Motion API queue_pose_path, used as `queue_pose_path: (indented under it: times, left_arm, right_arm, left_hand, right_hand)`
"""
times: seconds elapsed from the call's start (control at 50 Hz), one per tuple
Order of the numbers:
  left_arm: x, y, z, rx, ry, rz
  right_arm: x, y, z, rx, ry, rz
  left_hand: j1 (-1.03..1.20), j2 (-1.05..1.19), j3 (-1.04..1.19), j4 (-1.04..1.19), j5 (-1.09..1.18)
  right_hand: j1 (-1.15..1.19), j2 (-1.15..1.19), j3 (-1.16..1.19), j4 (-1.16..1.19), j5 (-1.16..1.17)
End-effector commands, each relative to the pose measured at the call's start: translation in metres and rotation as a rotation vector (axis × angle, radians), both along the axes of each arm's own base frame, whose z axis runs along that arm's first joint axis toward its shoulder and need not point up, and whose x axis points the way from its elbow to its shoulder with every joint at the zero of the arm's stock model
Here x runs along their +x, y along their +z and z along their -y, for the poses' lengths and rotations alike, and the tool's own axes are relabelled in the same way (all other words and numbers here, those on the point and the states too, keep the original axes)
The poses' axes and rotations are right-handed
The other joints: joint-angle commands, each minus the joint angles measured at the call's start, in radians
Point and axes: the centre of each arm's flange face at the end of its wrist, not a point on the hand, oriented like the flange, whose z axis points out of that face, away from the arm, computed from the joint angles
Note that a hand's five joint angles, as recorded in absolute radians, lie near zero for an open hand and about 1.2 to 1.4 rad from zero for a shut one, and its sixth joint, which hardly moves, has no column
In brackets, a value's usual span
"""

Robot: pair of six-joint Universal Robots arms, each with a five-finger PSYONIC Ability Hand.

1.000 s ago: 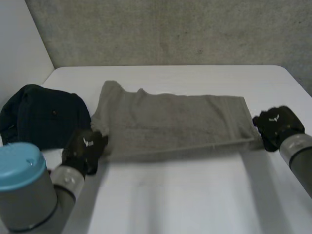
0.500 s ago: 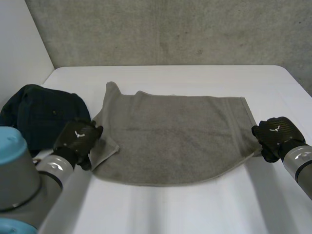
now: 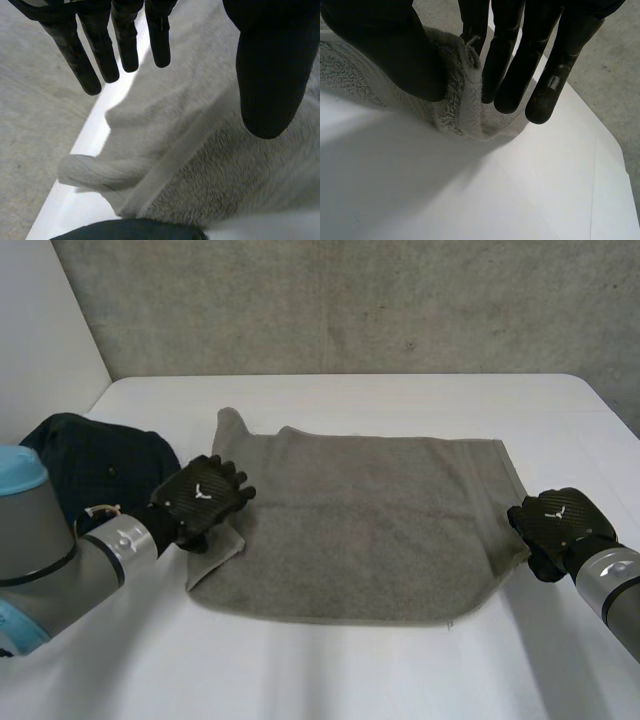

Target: Fold the laundry.

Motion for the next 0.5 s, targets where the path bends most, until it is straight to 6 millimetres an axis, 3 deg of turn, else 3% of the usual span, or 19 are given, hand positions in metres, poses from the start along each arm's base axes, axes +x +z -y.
queue_pose_path:
  times: [0.02,0.18,0.38,0.5]
  left_arm:
    - [-0.007,-0.016,0.000,0.046,-0.058,0.119]
    - [-0.008,-0.022,0.002,0.070,-0.051,0.143]
    - [-0.006,-0.021,0.006,0.059,0.002,0.164]
    - [-0.004,-0.013,0.011,0.007,0.068,0.178]
  right_arm:
    - [-0.001,-0.001,0.000,0.005,-0.002,0.000]
    - [-0.005,-0.001,0.002,0.005,-0.018,-0.002]
    - [-0.005,0.000,0.004,0.002,-0.020,-0.001]
    - [-0.012,0.004,0.012,-0.014,-0.047,-0.009]
  left_hand:
    - [0.162,0.156,0.158,0.155,0.150]
    - [0.367,0.361,0.363,0.361,0.355]
    - [0.978,0.972,0.974,0.971,0.966]
    - [1.001,0.995,0.997,0.995,0.989]
  right_hand:
    - [0.415,0.217,0.214,0.203,0.232]
    - [0.415,0.217,0.214,0.203,0.232]
    - [0.415,0.217,0.214,0.203,0.232]
    - [0.415,0.217,0.214,0.203,0.232]
